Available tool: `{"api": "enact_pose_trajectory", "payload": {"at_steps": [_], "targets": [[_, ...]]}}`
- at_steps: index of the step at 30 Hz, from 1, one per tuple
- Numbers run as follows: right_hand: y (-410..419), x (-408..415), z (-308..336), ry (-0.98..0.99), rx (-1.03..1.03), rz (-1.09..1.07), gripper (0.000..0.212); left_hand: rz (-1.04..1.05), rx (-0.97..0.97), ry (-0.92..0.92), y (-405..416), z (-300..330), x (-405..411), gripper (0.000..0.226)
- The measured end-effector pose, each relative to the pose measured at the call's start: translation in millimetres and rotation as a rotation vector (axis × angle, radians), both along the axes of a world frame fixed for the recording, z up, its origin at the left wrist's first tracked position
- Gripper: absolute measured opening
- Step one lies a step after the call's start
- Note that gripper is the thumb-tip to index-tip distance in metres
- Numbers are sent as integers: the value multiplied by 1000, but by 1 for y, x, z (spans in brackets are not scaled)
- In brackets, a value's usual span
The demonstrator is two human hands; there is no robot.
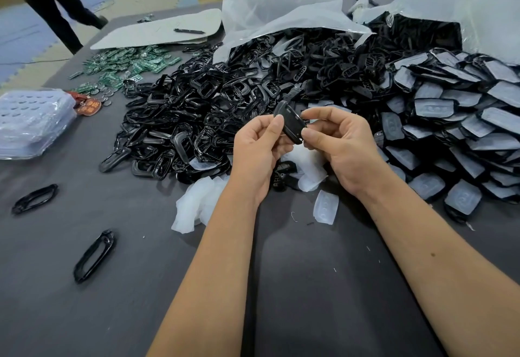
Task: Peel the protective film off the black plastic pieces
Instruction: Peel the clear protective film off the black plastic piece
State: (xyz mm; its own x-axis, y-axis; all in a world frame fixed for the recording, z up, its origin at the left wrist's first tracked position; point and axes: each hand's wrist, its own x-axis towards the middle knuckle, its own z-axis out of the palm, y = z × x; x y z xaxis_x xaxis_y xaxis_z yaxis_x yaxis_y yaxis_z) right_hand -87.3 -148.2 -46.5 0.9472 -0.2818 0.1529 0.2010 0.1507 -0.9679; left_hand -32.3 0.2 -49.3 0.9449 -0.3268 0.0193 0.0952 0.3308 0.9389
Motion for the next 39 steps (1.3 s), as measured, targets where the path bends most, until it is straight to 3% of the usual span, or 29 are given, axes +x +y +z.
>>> {"api": "enact_pose_trajectory", "payload": {"at_steps": [8, 22, 26, 29, 39], "targets": [[2, 2, -1, 27, 33, 21, 26, 33, 11, 19, 0, 0, 2, 19], [-2, 2, -3, 16, 69, 71, 42, -19, -2, -23, 0, -1, 2, 19], [-3, 5, -4, 33, 125, 119, 23, -18, 22, -46, -1, -3, 1, 20], [-4, 6, -3, 31, 208, 127, 29, -34, 62, -90, -1, -3, 0, 18], [-4, 5, -7, -4, 139, -34, 29, 44, 188, -179, -4, -2, -4, 14]]}}
